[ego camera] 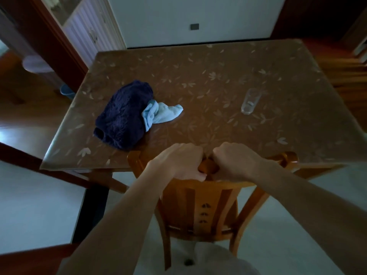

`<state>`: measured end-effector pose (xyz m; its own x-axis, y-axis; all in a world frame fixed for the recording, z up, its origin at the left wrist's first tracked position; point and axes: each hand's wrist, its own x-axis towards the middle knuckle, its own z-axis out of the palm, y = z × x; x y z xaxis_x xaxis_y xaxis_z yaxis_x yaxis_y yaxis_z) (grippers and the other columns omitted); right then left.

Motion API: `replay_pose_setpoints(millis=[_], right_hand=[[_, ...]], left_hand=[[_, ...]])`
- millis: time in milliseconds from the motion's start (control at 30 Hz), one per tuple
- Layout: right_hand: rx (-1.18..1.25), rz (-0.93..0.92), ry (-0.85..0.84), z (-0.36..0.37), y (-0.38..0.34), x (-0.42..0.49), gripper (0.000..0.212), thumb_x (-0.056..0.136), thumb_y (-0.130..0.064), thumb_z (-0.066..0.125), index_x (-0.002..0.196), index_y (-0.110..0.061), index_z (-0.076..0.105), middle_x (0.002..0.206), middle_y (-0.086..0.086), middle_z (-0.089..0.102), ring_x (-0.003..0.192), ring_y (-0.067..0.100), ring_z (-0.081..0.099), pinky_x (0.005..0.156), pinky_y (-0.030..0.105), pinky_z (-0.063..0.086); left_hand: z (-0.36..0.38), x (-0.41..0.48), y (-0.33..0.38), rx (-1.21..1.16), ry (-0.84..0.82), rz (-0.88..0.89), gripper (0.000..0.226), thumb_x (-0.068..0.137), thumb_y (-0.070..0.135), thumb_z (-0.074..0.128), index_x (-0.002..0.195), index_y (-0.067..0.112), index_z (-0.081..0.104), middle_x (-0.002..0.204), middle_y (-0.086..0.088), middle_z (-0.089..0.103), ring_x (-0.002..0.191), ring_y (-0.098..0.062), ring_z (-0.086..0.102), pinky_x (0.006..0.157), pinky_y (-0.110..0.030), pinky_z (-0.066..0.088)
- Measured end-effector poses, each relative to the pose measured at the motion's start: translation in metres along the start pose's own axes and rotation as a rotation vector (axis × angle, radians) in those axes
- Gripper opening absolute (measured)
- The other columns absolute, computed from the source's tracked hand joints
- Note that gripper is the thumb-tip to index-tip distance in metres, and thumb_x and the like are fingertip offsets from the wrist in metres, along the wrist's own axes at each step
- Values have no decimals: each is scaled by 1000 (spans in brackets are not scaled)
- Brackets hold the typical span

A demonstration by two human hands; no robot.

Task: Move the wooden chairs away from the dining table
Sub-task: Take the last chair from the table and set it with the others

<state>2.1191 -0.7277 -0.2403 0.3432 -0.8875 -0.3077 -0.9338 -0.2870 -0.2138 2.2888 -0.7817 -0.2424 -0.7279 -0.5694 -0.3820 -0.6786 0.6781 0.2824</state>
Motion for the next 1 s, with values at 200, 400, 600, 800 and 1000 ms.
replay_pose_setpoints(millis=[200, 400, 600, 800, 1000], right_hand=[[2, 119, -59, 22, -46, -105, 26, 77, -44, 76, 87, -21, 69, 60, -9, 50, 51, 6, 48, 50, 28, 46], [18, 376, -88, 39, -83, -219, 27, 73, -51, 70, 73, -26, 60, 62, -7, 56, 55, 11, 54, 54, 31, 50], [50, 603, -25, 51, -85, -333, 25, 75, -53, 69, 82, -29, 67, 62, -10, 52, 56, 11, 53, 56, 30, 47], [83, 765, 65, 65, -60, -428, 29, 73, -49, 66, 60, -30, 49, 54, -11, 49, 49, 6, 51, 47, 24, 38], [122, 895, 121, 92, 19, -517, 21, 60, -48, 64, 58, -29, 56, 49, -9, 52, 43, 5, 51, 40, 22, 31]], left_hand=[[23, -54, 65, -29, -152, 197, 24, 85, 46, 74, 78, 24, 67, 68, 7, 64, 61, -12, 61, 59, -32, 51], [48, -88, 151, 58, -204, 402, 33, 87, 51, 74, 103, 22, 73, 74, 8, 63, 67, -11, 62, 63, -30, 51], [58, -94, 252, 139, -233, 611, 25, 90, 47, 72, 101, 24, 76, 77, 6, 67, 65, -11, 63, 61, -34, 56], [75, -73, 355, 200, -253, 739, 19, 86, 42, 74, 97, 26, 76, 78, 7, 69, 68, -12, 65, 65, -41, 60], [96, -13, 472, 236, -295, 808, 12, 81, 39, 78, 84, 28, 76, 68, 8, 72, 54, -5, 65, 49, -29, 52]])
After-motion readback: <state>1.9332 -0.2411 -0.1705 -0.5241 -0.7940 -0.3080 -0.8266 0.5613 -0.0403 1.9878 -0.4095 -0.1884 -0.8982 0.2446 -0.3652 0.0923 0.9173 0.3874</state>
